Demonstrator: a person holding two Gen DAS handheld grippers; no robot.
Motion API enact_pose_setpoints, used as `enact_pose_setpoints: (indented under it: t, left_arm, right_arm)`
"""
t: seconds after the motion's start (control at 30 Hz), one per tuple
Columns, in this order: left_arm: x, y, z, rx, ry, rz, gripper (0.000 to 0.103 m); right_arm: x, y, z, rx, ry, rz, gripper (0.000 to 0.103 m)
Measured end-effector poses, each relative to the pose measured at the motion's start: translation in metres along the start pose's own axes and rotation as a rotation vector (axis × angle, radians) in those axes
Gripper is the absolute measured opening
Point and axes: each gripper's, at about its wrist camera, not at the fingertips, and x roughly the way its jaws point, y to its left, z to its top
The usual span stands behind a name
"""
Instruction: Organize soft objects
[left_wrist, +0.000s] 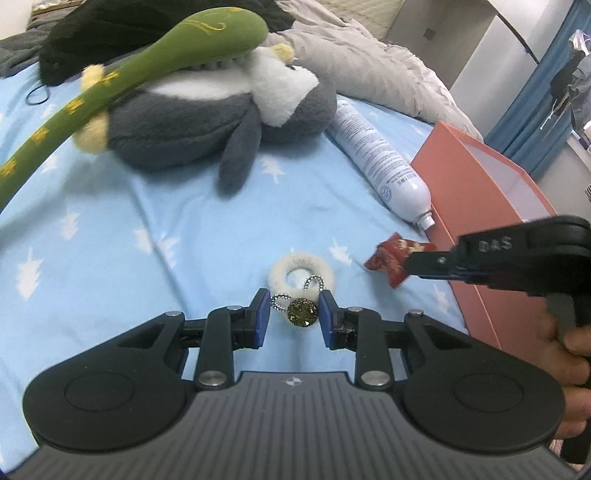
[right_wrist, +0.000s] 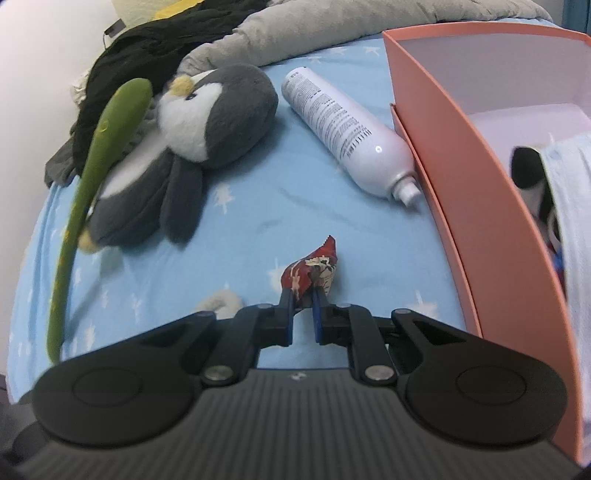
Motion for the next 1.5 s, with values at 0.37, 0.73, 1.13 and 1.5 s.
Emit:
enact_pose_setpoints:
  t: [0.37, 0.73, 1.13, 1.5]
  left_arm:
    - [-0.045, -0.004, -0.035, 0.016, 0.0, 0.033, 0.033]
    - [-0.068, -0.016, -0.061, 0.054, 0.011, 0.039, 0.033]
    - [-0.07, -0.011, -0.071, 0.05, 0.033, 0.063, 0.033]
    - [-0.083, -0.019, -0.059, 0.061, 0.005, 0.05, 0.033]
  right_arm:
    - [-0.041, 0.009, -0.06, -0.033, 0.011, 0.019, 0.006]
    - [-0.057, 0.002, -0.105, -0.074, 0.02, -0.019, 0.007]
    - [-0.051, 0.006, -0.095, -0.116, -0.037, -0.033, 0.054]
    - [-0.012, 0.006, -0.086, -0.207, 0.041, -0.075, 0.038]
